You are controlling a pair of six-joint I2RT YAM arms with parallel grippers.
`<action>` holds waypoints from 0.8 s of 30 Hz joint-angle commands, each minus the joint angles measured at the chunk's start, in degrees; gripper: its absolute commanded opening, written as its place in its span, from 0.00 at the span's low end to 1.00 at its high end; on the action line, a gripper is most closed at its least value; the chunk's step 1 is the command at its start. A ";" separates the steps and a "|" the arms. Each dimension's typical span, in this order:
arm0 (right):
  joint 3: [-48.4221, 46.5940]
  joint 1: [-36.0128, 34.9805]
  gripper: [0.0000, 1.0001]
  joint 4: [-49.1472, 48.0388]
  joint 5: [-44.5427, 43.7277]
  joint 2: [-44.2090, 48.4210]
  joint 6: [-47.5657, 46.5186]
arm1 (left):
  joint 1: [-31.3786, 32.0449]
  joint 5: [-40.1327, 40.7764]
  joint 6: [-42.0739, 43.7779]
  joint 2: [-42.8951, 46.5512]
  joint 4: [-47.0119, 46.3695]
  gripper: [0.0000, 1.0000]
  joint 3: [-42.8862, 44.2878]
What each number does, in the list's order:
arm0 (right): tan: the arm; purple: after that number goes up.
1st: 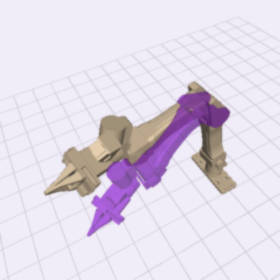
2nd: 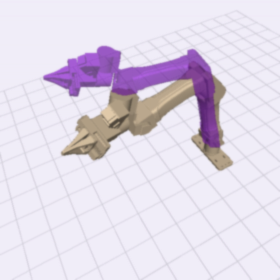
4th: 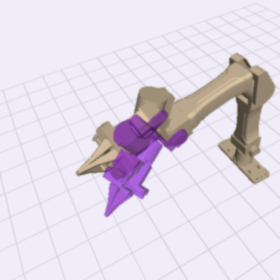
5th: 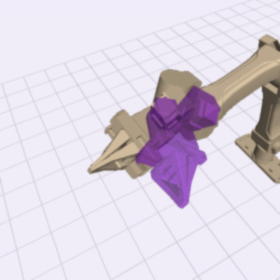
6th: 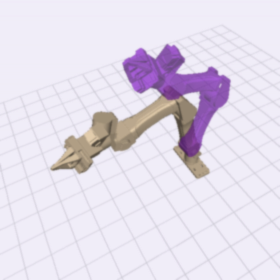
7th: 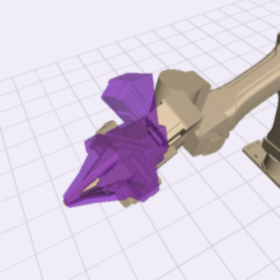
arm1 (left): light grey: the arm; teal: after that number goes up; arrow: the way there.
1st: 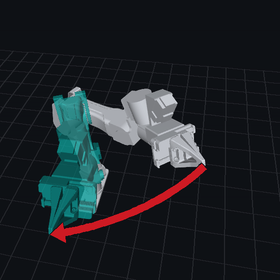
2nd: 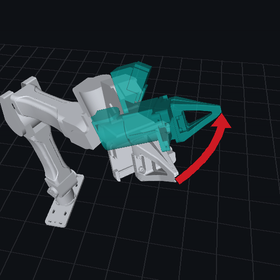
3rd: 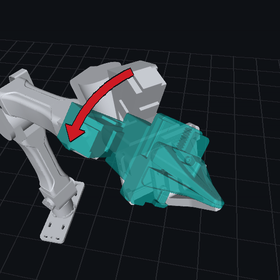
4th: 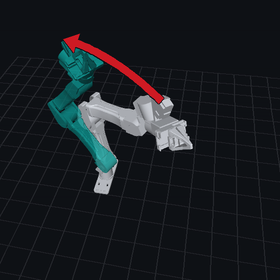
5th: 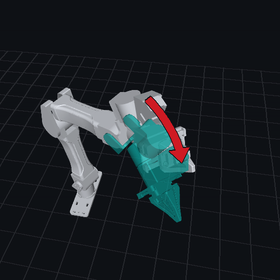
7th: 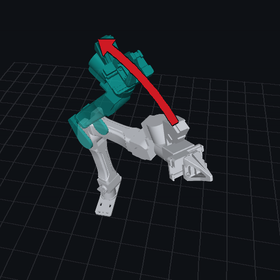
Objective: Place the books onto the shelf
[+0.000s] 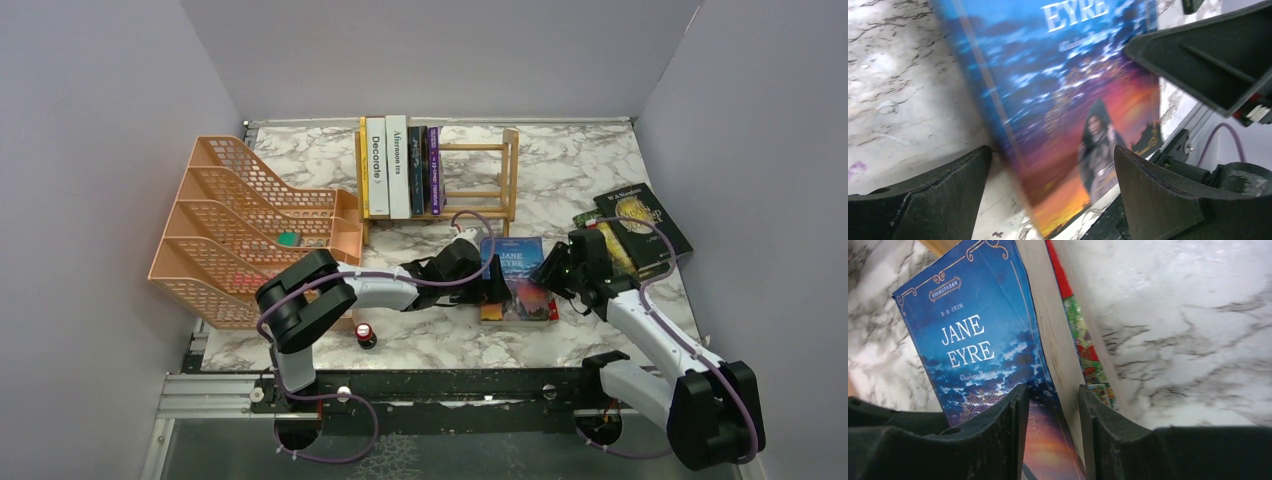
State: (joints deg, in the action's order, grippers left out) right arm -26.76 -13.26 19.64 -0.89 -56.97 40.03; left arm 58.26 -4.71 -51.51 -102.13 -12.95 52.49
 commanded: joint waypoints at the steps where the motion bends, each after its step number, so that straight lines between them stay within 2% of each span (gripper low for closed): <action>1: 2.16 -0.38 0.43 -4.46 11.91 -3.30 -1.08 | 0.19 -0.91 -4.32 -1.44 -4.35 0.91 0.28; 9: 4.96 -0.37 0.41 -10.15 21.08 -6.87 -1.96 | 0.18 -2.64 -12.74 1.10 -11.82 0.77 -4.57; 17: 7.52 -0.41 0.40 -13.83 30.15 -6.17 -0.38 | 0.10 -1.62 -18.48 9.16 -19.18 0.70 -10.33; 24: 9.85 -0.39 0.41 -19.87 41.47 -4.92 -3.18 | 0.01 2.61 -21.35 15.93 -21.77 0.65 -13.29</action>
State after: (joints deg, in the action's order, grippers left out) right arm -19.97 -11.90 -0.14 21.71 -61.80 36.32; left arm 57.49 -4.36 -68.64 -92.03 -20.43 37.39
